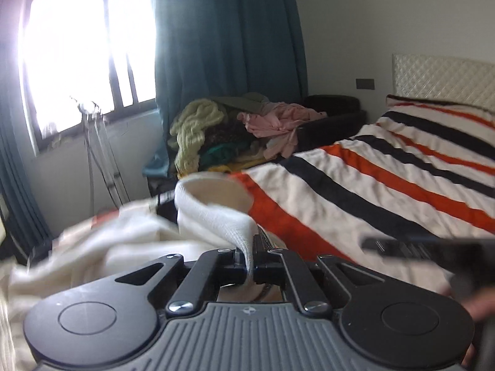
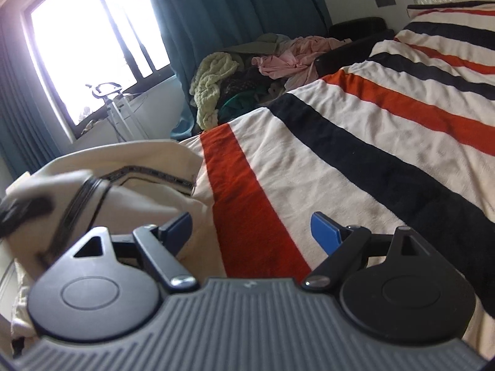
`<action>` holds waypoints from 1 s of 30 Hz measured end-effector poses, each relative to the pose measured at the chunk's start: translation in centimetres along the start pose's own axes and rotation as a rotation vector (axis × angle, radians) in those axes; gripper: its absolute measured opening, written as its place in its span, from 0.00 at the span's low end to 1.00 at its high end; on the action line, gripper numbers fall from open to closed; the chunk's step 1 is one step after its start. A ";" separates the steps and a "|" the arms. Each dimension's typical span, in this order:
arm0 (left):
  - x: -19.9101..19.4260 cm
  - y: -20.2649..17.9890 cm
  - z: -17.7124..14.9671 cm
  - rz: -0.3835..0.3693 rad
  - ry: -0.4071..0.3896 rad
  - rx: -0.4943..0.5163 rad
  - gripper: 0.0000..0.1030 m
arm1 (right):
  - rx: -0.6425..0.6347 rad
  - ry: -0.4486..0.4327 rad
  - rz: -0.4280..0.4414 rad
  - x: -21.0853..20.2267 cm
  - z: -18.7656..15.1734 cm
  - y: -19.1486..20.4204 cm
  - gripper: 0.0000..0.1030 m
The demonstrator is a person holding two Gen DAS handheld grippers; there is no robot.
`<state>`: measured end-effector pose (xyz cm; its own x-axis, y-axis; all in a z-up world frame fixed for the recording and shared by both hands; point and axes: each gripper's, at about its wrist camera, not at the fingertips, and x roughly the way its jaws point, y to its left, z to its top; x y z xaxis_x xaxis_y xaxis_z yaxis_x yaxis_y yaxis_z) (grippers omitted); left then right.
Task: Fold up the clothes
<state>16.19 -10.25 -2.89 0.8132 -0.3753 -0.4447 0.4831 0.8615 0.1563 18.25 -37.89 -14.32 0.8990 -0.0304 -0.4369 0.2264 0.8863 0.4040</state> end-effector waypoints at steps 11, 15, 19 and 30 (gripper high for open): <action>-3.8 3.4 -11.2 -0.002 0.125 -0.195 0.06 | -0.056 0.065 0.142 -2.2 -2.2 2.3 0.83; -5.1 4.3 -11.2 -0.045 0.104 -0.233 0.38 | -0.020 0.086 0.191 -2.3 -2.7 2.7 0.83; -6.3 4.1 -10.7 -0.013 0.041 -0.239 0.74 | -0.012 0.097 0.219 -2.1 -3.3 3.4 0.83; -6.0 8.8 -9.8 0.117 -0.036 -0.355 0.77 | 0.263 0.193 0.344 7.4 -0.4 4.2 0.79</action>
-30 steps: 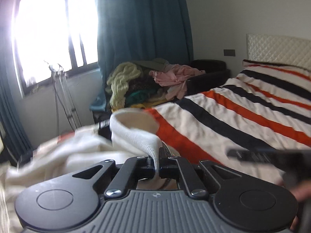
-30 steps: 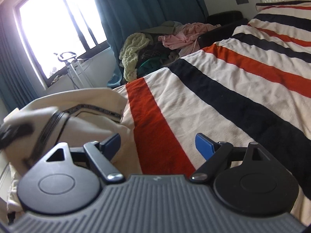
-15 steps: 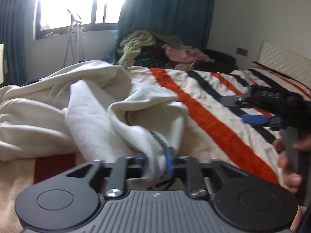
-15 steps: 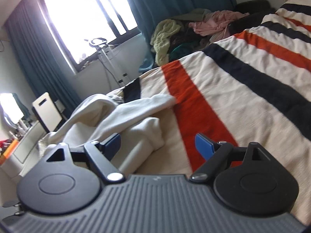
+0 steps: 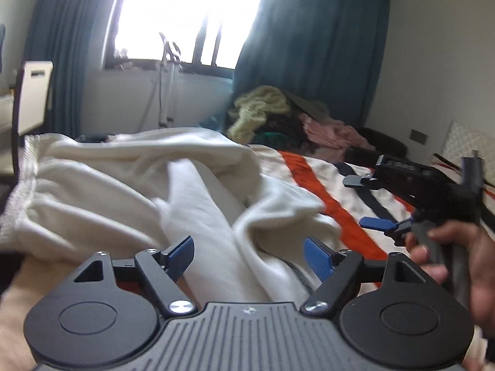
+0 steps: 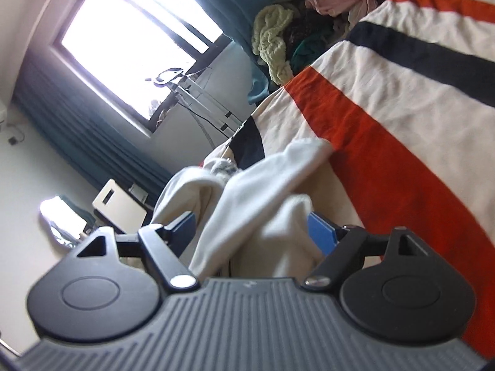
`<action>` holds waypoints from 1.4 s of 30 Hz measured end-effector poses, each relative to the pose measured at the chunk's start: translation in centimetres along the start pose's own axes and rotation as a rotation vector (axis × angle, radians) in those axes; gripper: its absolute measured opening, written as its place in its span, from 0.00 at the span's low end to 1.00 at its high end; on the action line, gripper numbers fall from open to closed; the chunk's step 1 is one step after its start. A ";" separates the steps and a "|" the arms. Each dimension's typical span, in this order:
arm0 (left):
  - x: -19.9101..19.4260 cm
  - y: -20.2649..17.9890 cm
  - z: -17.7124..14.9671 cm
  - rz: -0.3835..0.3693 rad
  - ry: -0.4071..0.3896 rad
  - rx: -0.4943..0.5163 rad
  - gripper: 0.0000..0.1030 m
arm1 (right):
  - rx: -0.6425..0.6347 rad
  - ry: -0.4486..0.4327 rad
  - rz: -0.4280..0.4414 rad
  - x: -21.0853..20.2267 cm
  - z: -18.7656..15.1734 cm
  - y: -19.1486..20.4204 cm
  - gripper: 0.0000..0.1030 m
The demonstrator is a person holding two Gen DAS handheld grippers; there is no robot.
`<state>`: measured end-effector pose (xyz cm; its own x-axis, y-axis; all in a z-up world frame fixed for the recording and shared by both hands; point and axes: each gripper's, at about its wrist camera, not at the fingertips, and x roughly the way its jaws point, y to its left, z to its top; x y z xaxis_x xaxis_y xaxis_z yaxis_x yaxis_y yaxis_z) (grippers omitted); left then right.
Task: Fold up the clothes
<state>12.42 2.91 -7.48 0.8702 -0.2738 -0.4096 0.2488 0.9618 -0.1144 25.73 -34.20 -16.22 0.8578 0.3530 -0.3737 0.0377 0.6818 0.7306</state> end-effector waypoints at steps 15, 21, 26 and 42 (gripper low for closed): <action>7.3 5.7 0.5 0.152 0.023 -0.065 0.78 | 0.068 0.025 -0.146 16.4 4.6 -2.6 0.10; 7.7 6.7 0.6 0.165 0.039 -0.115 0.78 | -0.075 -0.119 -0.150 12.3 9.6 -0.8 0.05; 6.9 6.4 0.6 0.159 0.055 -0.120 0.78 | -0.109 -0.315 -0.250 5.2 16.3 -2.6 0.05; 5.1 8.5 0.2 0.145 0.127 -0.310 0.78 | 0.499 -0.552 -0.515 -13.2 9.8 -23.9 0.11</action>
<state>19.04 9.71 -10.36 0.8225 -0.1505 -0.5486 -0.0313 0.9510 -0.3077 18.49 -61.44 -23.16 0.7920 -0.3646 -0.4896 0.5927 0.2674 0.7597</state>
